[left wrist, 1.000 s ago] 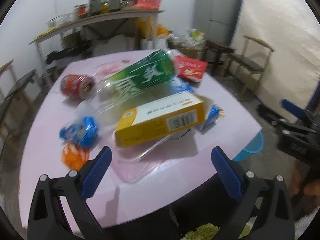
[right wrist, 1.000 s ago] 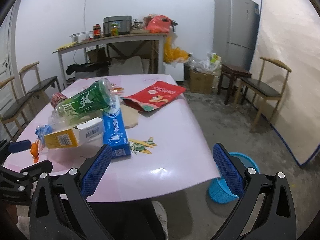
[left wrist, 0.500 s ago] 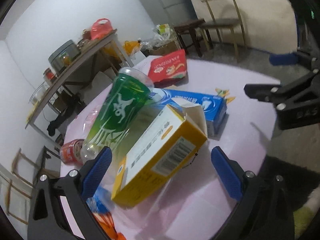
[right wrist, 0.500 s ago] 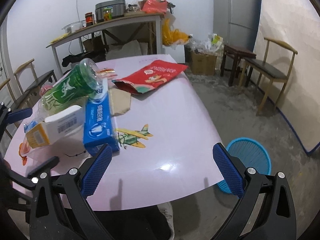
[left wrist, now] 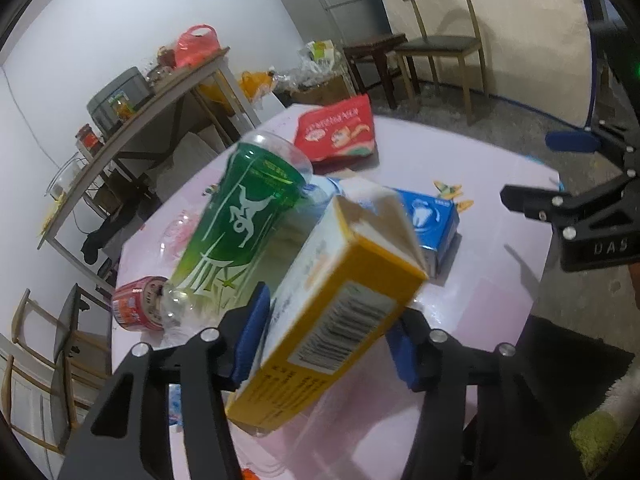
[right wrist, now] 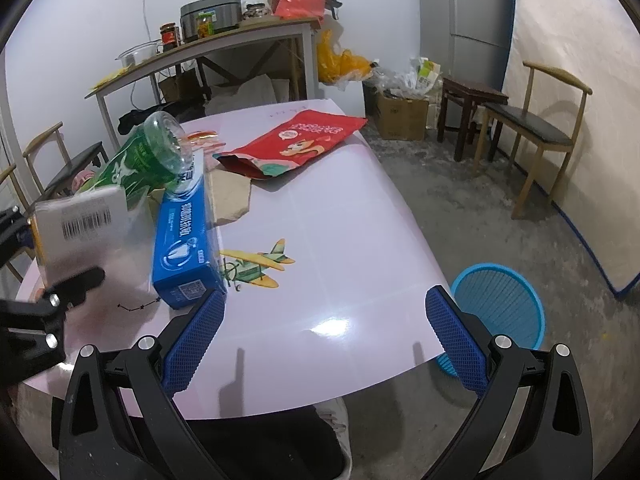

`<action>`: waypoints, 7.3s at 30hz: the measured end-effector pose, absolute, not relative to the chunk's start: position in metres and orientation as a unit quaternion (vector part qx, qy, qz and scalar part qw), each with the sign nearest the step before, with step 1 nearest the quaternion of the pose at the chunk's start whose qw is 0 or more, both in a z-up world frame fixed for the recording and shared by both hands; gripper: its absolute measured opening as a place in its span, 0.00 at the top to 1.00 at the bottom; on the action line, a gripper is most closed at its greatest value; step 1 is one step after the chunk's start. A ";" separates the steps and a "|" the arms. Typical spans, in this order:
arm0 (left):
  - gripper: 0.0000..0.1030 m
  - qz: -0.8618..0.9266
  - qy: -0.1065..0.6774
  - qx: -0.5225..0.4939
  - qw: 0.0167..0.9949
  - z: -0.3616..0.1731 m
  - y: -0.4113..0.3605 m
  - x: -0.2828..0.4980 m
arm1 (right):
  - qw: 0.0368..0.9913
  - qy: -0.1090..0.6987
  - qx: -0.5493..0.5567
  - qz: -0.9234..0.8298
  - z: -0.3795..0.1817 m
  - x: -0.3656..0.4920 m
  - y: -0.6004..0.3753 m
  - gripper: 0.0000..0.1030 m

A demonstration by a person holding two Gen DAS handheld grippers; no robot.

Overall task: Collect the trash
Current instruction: 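Reach the left tool to the yellow medicine box and close on it, then lift the yellow box with the left tool while the right tool grasps the clear plastic tray, then carry the box and tray with both tools over the blue wastebasket, then open the right tool dropping the tray while the left tool drops the box into the basket, then move both tools back over the table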

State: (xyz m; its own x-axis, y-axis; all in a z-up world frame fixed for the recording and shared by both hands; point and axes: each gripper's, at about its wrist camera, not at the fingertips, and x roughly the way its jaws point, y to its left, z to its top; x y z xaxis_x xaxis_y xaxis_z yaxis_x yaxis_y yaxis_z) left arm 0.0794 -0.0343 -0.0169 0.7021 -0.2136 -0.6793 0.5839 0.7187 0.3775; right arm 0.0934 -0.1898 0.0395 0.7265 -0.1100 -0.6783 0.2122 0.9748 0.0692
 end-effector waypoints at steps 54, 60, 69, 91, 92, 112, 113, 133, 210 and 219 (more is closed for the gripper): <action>0.51 -0.359 0.428 -0.056 0.828 0.005 0.027 0.075 | 0.919 0.382 0.092 -0.040 0.049 0.083 -0.165 0.10; 0.50 -0.358 0.434 -0.065 0.824 -0.001 0.029 0.070 | 0.886 0.434 0.165 0.013 0.029 0.079 -0.180 0.39; 0.46 -0.432 0.405 -0.051 0.804 0.008 0.016 0.037 | 0.864 0.468 0.178 0.055 0.016 0.080 -0.170 0.69; 0.46 -0.467 0.452 0.021 0.760 -0.024 -0.028 0.029 | 0.850 0.477 0.204 0.087 0.013 0.081 -0.177 0.86; 0.46 -0.461 0.451 0.033 0.764 -0.023 -0.031 0.028 | 0.850 0.477 0.204 0.086 0.014 0.081 -0.177 0.86; 0.35 -0.424 0.478 0.111 0.761 -0.034 -0.052 0.010 | 0.831 0.479 0.255 0.119 0.019 0.070 -0.182 0.89; 0.37 -0.423 0.475 0.114 0.763 -0.032 -0.051 0.009 | 0.833 0.478 0.254 0.119 0.020 0.069 -0.182 0.89; 0.71 -0.481 0.407 0.004 0.777 0.048 -0.042 -0.001 | 0.846 0.437 0.295 0.073 0.027 0.044 -0.228 0.92; 0.05 -0.299 0.348 -0.059 0.887 0.055 0.028 0.074 | 0.956 0.269 0.112 -0.042 0.124 0.081 -0.267 0.07; 0.05 -0.147 0.371 -0.049 0.916 -0.010 0.124 0.054 | 0.916 0.337 0.117 0.182 0.122 0.136 -0.155 0.11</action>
